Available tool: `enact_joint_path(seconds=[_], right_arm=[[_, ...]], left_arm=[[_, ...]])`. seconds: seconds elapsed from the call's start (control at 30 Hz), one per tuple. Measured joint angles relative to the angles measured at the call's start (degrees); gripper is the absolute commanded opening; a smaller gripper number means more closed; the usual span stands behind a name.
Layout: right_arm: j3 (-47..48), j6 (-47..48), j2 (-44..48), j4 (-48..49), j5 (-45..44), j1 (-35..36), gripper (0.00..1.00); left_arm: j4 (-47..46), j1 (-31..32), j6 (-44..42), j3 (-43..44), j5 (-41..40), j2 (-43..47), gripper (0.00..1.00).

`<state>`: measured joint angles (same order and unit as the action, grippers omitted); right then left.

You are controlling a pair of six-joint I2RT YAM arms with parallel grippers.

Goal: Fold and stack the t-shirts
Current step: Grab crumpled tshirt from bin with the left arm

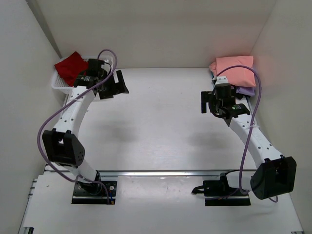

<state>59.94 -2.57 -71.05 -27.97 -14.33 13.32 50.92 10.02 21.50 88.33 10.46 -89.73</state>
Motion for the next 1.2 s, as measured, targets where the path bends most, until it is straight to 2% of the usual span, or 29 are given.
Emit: enact_joint_path(seconds=[0.1, 0.2, 0.33, 0.43, 0.53, 0.57, 0.6, 0.63, 0.7, 0.77, 0.8, 0.87, 0.93, 1.0, 1.2], right_arm=[[0.0, 0.1, 0.0, -0.3, 0.3, 0.2, 1.00], [0.0, 0.0, 0.0, -0.4, 1.0, 0.2, 0.99], [0.0, 0.0, 0.0, -0.8, 1.8, -1.0, 1.00], [0.0, -0.2, 0.4, -1.0, 2.1, -2.6, 0.99], [0.0, -0.5, 1.2, -1.2, 2.5, -4.0, 1.00], [0.0, -0.5, 1.4, -1.2, 2.7, -4.3, 1.00], [0.0, -0.5, 1.4, -1.2, 2.8, -4.5, 0.99], [0.0, -0.4, 1.4, -1.2, 3.0, -4.8, 0.99], [0.0, -0.3, 1.4, -1.2, 3.4, -5.3, 0.99], [0.1, -0.2, 1.4, -1.1, 4.0, -5.9, 0.99], [0.1, -0.2, 1.4, -1.1, 4.5, -6.4, 1.00], [0.2, -0.3, 1.3, -1.2, 5.4, -8.0, 0.99], [1.0, -0.5, 0.6, -1.2, 6.1, -9.7, 0.99], [2.7, -0.9, -0.8, -1.4, 6.4, -10.9, 0.99], [11.2, -2.2, -8.3, -3.0, 6.2, -11.6, 0.99]], left_arm=[[-4.0, -1.7, -1.0, 4.8, 3.1, -4.2, 0.99], [-8.2, -1.8, -2.3, 4.5, 4.9, -4.3, 0.99], [-17.4, -1.9, -3.1, -7.3, 5.4, 2.3, 0.99], [-22.9, -2.9, -3.5, -15.6, 1.1, 7.8, 0.99], [-30.1, -4.0, -4.8, -17.8, -5.1, 9.5, 0.97], [-32.6, -4.4, -5.3, -17.5, -7.1, 9.1, 0.80], [-34.0, -5.0, -5.6, -16.2, -8.5, 7.9, 0.15], [-34.9, -5.6, -5.6, -13.5, -9.8, 5.6, 0.00], [-35.6, -6.6, -6.1, -4.8, -12.3, -1.5, 0.00], [-36.1, -7.9, -5.5, 6.3, -14.1, -10.5, 0.41], [-35.4, -8.8, -4.8, 12.0, -14.5, -15.0, 0.56], [-34.6, -10.5, -2.4, 23.5, -14.6, -24.0, 0.58], [-33.5, -12.3, 0.0, 32.5, -14.8, -32.0, 0.64], [-32.8, -13.6, 2.2, 37.6, -15.2, -37.8, 0.59], [-28.0, -15.4, 6.9, 47.4, -15.6, -52.9, 0.62]])
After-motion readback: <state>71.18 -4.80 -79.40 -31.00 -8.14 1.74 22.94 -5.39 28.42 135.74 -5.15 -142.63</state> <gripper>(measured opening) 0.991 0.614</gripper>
